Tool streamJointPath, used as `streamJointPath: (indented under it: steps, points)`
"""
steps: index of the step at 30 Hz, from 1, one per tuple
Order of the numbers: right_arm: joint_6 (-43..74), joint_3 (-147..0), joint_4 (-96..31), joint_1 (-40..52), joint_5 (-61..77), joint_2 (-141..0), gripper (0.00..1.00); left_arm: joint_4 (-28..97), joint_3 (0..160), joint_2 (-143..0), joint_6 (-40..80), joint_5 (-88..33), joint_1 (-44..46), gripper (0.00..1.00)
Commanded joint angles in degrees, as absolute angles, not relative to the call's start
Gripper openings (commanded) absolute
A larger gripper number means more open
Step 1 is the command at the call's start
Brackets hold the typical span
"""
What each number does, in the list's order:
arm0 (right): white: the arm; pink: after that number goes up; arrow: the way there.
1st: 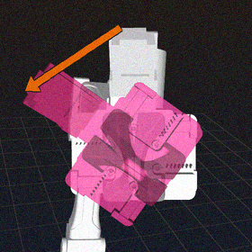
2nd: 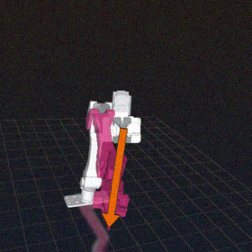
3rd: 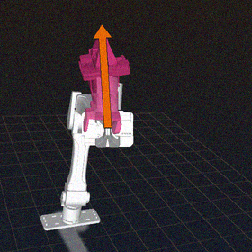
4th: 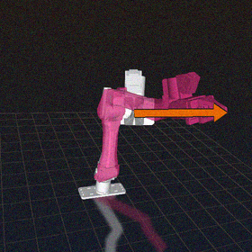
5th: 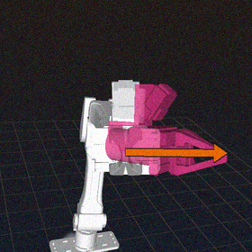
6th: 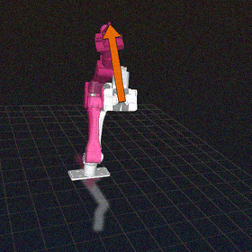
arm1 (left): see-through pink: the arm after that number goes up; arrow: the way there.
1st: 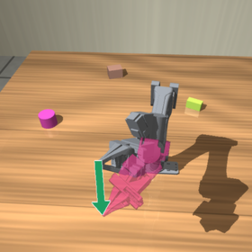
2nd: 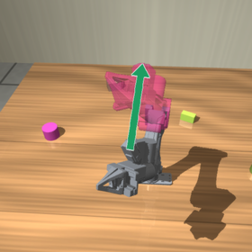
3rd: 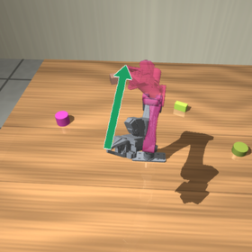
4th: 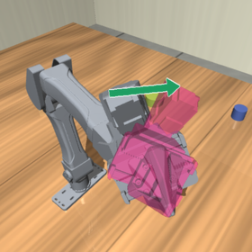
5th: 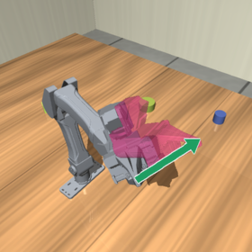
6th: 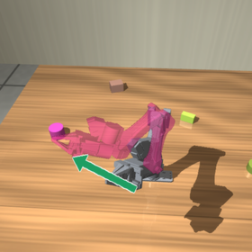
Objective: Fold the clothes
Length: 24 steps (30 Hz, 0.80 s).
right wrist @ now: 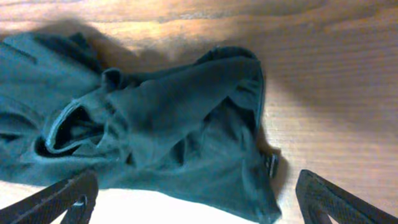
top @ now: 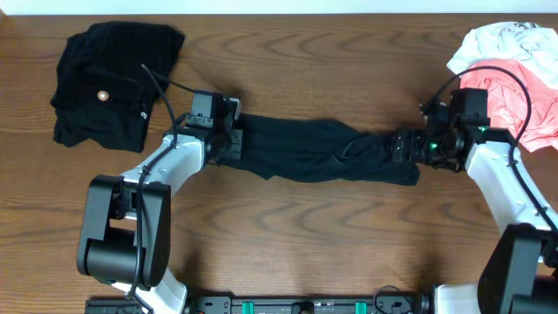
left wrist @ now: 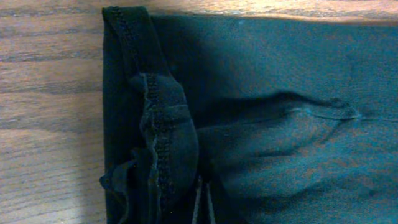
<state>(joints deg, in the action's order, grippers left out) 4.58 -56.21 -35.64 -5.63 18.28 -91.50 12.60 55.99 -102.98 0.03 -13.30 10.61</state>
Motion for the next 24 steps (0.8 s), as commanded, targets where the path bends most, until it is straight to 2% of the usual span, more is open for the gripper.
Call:
streamJointPath:
  steps: [1, 9, 10, 11, 14, 16, 21, 24]
  points:
    - [3.57, -54.61, -33.61, -6.48, 23.14, -93.69, 0.99, 12.56, 55.68, -103.74, 0.67, -12.80, 10.55, 0.06]
    - [3.77, -54.63, -31.66, -6.48, 24.01, -94.85, 0.99, 11.90, 56.07, -102.74, 1.80, -12.88, 10.52, 0.06]
    - [3.77, -54.63, -31.66, -6.48, 24.01, -94.83, 0.99, 11.88, 56.29, -101.97, 1.98, -13.04, 10.52, 0.11]
    - [3.77, -54.63, -31.66, -6.48, 24.01, -94.83, 0.99, 11.81, 56.53, -101.01, 2.57, -13.04, 10.52, 0.25]
    - [3.77, -54.63, -31.70, -6.48, 24.03, -94.83, 0.99, 11.46, 56.80, -96.84, 3.77, -13.04, 10.52, 0.78]
    - [3.77, -54.63, -31.68, -6.48, 24.03, -94.83, 0.99, 11.97, 56.80, -93.78, 3.79, -13.02, 10.41, 1.00]
    - [3.75, -54.63, -31.70, -6.46, 24.03, -94.83, 0.99, 14.57, 56.69, -88.49, 5.65, -13.98, 7.25, 0.98]
    - [3.75, -54.63, -31.73, -6.46, 24.03, -94.83, 0.99, 14.55, 56.36, -88.60, 5.65, -20.58, 3.11, 0.98]
